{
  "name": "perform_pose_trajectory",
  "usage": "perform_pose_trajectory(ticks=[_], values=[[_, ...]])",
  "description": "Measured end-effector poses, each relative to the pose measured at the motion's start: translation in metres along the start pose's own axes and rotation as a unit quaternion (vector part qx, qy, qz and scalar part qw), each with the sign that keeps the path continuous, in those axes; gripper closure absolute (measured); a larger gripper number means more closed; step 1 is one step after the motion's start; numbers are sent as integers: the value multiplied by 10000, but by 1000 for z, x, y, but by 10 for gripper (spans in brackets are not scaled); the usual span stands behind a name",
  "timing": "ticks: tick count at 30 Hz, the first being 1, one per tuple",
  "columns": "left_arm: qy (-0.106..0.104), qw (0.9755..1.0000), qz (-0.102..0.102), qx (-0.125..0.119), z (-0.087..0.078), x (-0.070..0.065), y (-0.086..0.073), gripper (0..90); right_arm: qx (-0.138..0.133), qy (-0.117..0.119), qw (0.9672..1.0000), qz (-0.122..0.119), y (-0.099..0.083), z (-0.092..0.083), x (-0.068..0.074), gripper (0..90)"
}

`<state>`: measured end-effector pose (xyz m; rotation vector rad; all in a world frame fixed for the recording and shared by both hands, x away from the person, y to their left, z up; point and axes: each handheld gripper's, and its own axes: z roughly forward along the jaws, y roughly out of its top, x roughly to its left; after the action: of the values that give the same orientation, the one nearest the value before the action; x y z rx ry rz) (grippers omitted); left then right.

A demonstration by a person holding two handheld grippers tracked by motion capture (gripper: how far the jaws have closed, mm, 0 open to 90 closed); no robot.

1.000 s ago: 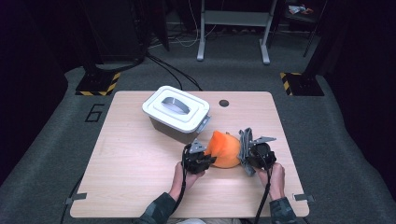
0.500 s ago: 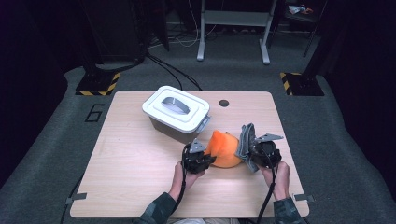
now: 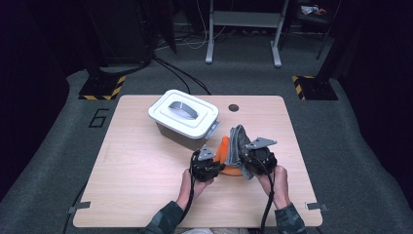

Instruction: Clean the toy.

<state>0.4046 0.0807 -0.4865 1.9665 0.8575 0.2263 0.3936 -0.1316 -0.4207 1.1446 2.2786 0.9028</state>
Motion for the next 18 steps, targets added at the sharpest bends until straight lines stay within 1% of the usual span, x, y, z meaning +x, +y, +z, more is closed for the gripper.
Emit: perform_pose_trajectory(ticks=[1, 4, 5, 6, 8, 9, 12, 18], values=[[-6, 10000, -5, -6, 0, 0, 0, 802, 1, -16, 10000, -53, 0, 2, -1, 731], [-14, 10000, -20, -18, 0, 0, 0, 802, 10, -46, 10000, -18, 0, 4, -3, 731], [-15, 10000, -25, -26, 1, 0, 0, 802, 61, -47, 10000, 14, -1, 3, -3, 731], [-27, 10000, -30, -24, 1, 0, 0, 802, 58, -49, 10000, -18, -1, 4, -5, 731], [-16, 10000, -34, -37, 1, 0, 0, 802, 69, -82, 9999, -6, -2, 4, -7, 731], [-30, 10000, -44, -30, 1, 0, 0, 802, 112, -85, 9999, 51, -3, 4, -8, 731], [-29, 10000, -28, -24, 1, 0, 0, 802, 135, -133, 9998, 110, -6, 4, -12, 731], [-41, 10000, -22, -33, 1, 0, 0, 802, 208, -201, 9991, 320, -16, 6, -23, 730]])
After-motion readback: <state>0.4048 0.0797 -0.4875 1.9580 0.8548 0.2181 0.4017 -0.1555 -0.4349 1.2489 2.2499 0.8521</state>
